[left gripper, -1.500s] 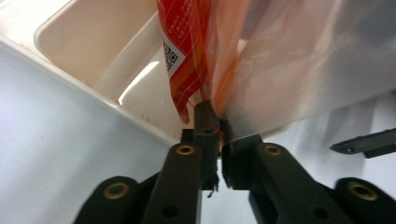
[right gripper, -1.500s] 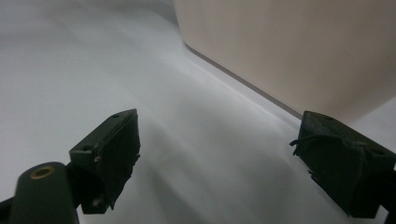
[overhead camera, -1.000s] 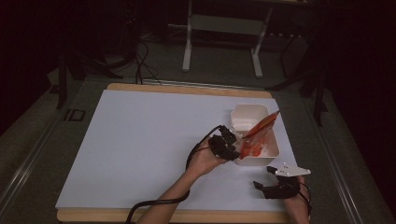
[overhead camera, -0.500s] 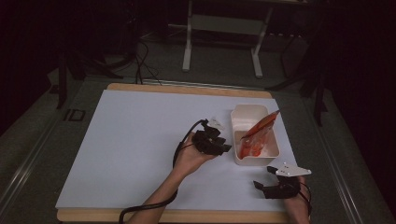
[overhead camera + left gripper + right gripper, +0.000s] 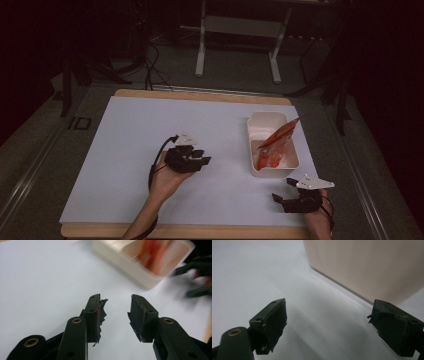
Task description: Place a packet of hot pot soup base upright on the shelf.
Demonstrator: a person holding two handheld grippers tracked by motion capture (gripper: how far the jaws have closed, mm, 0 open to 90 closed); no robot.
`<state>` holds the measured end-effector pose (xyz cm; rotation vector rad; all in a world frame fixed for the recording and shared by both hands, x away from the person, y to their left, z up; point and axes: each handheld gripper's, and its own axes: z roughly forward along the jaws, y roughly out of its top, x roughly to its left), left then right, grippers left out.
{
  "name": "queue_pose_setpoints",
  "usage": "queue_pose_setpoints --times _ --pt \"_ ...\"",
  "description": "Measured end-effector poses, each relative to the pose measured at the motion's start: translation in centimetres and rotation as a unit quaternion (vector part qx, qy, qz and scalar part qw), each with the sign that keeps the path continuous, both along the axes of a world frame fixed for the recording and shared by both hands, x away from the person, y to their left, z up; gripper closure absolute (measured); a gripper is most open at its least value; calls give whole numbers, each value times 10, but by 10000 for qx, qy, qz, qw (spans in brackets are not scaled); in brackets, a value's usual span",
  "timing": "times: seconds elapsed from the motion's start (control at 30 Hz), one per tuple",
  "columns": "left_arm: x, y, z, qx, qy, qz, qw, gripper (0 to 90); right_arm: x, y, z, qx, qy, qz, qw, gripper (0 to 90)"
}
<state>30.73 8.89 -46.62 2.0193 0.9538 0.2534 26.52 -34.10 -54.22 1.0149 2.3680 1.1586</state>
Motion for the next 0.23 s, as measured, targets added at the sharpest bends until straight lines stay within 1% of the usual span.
queue_pose_setpoints --times 0.1,0.17,0.2,0.23 --pt "-11 25 -16 195 -12 313 9993 607 -1 0 0 -4 -8 -31 10000 133" --pt "-19 42 -28 388 -26 531 9978 604 -1 0 1 -8 -28 -26 10000 133" --pt "-23 50 -35 452 -27 664 9968 604 -1 0 1 -37 -23 -24 10000 133" --pt "-23 50 -35 452 -27 664 9968 603 -1 0 1 -37 -23 -24 10000 133"
